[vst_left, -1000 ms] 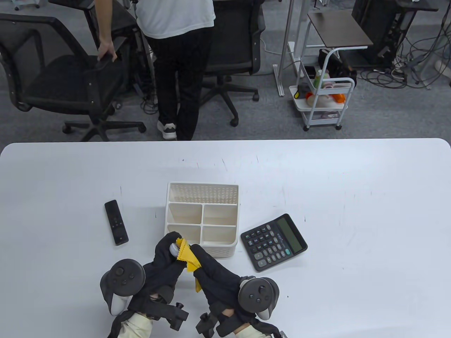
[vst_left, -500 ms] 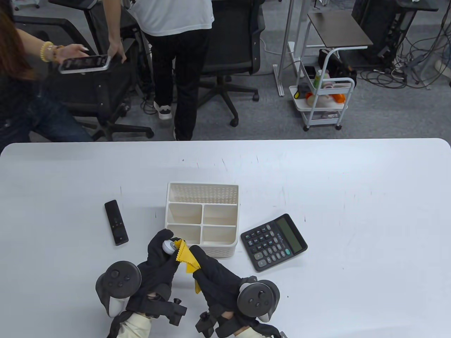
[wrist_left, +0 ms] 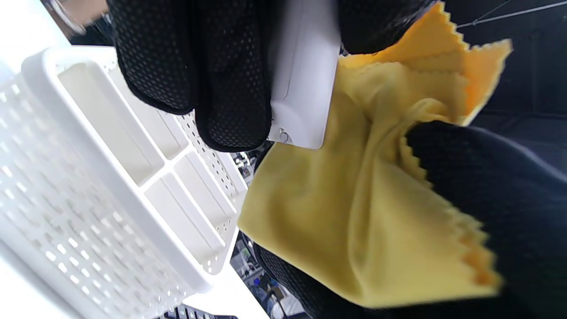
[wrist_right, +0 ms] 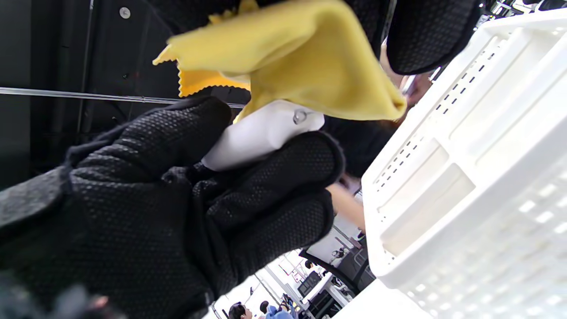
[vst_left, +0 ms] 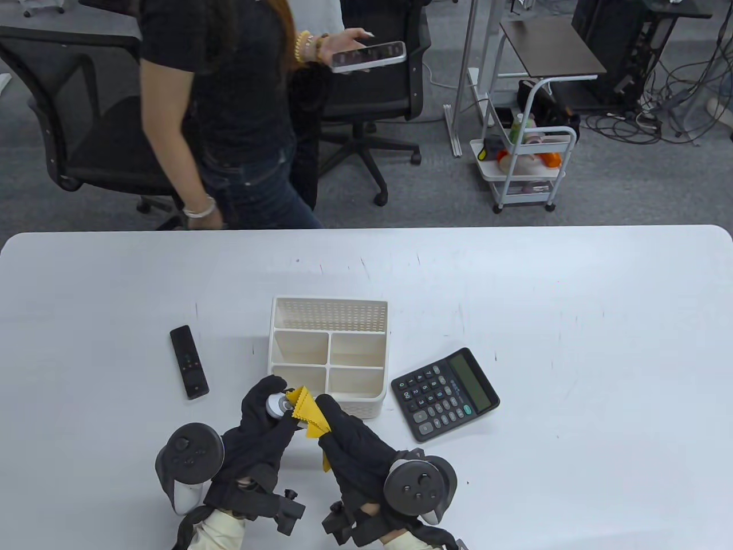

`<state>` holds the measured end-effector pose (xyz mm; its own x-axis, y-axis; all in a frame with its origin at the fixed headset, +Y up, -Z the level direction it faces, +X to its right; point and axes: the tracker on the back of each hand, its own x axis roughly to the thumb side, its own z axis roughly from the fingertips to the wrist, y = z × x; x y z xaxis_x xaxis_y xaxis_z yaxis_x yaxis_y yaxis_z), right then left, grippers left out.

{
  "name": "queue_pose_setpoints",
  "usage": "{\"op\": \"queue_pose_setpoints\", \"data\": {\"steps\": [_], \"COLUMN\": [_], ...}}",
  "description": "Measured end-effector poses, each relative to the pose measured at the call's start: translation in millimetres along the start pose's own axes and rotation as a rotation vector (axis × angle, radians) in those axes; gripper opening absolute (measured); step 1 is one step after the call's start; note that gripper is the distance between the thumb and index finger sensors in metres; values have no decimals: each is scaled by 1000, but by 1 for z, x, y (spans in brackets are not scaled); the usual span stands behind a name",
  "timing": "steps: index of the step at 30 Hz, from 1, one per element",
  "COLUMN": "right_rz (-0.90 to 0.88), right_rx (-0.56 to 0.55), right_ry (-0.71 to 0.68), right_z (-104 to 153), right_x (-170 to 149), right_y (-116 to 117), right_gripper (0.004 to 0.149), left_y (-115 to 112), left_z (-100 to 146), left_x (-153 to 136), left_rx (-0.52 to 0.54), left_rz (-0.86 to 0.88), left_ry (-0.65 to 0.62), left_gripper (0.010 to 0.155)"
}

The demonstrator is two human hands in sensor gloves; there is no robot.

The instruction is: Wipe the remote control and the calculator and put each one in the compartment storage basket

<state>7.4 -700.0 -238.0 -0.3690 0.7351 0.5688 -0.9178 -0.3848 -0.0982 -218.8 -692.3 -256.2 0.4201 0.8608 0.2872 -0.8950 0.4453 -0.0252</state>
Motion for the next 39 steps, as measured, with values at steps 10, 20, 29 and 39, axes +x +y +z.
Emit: {"op": "queue_pose_setpoints", "data": {"steps": [10,20,29,39], "right_rz": [-32,-6,-78,-176], "right_rx": [-23,-12,-50,-75], "right_ry": [49,-6,57,182], "right_z": [-2,0,-5,-3], "right_x": [-10,-2,-10,-20], "right_y": [-5,-1,-8,-12], "right_gripper": [50,50,50,51], "left_y": [-8,1,-4,-3], "left_z": [-2,0,-2,0], "left_x": [3,-2,2,12], "left_rx": [-96,-1,-69,-28], "left_rz": [61,19,33,-17], "left_ry": [-7,49,30,-40], "left_gripper": [61,58,55,48]}}
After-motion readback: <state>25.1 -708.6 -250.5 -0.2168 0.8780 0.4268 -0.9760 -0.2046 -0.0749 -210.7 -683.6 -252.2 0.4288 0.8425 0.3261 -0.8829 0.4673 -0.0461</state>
